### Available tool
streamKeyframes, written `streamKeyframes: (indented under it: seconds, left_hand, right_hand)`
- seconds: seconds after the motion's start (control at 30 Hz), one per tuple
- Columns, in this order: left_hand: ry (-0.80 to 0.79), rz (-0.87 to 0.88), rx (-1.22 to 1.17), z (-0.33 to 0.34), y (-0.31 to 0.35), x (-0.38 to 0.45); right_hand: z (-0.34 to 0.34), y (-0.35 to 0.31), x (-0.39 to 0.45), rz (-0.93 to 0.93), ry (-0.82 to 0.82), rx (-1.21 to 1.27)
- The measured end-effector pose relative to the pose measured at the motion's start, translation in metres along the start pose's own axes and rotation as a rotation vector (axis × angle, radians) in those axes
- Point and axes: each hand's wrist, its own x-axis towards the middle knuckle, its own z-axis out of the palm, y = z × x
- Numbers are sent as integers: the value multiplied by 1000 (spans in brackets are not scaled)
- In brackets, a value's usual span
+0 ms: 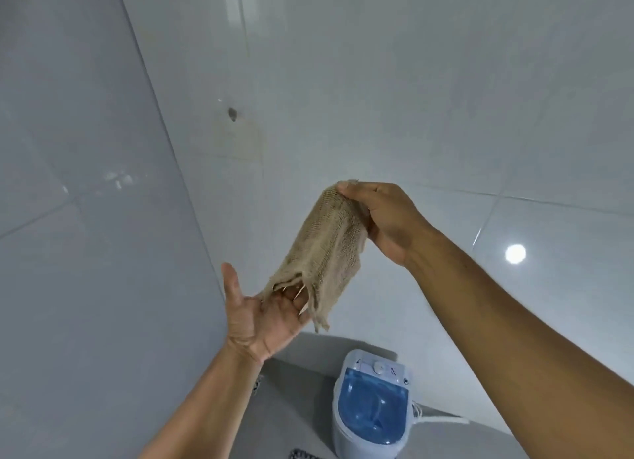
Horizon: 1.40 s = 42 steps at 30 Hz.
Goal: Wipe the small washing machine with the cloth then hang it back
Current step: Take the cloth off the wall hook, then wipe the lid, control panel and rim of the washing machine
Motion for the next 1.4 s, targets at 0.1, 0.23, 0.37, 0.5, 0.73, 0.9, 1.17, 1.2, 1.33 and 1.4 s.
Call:
streamKeyframes:
  seconds: [0.1,0.23,0.37,0.5,0.73,0.9,1.17,1.2,1.33,1.4]
  left_hand:
    - [46,59,24,19,-28,0]
    - [82,66,32,34,-44,11]
    - [162,1,129,36,-53,25]
    - [415,-107,365,34,-59,45]
    - [453,-211,1129,3,-69,77]
    - [101,-197,1793,-43,-88,94]
    - [-169,-78,2129,-163,-150,117]
    - [-153,-83,2096,-182,-161,119]
    - [-57,-171,1860,-246,-204,126]
    - [-55,-199,1741,-281,-230,129]
  right_hand:
    - [-36,21,-22,40,94,39]
    - [-72,49,-50,92,223,97]
    - [-94,78,-65,194,353,157]
    - [-111,110,-69,265,514,207]
    - [-131,174,-76,298,357,-100]
    - [-134,241,-84,255,234,-694]
    - [-164,382,-95,259,266,-889]
    - [-170,403,-98,282,293,-797]
    - [-184,475,-112,322,318,-80]
    - [-188,514,-116,357,324,315]
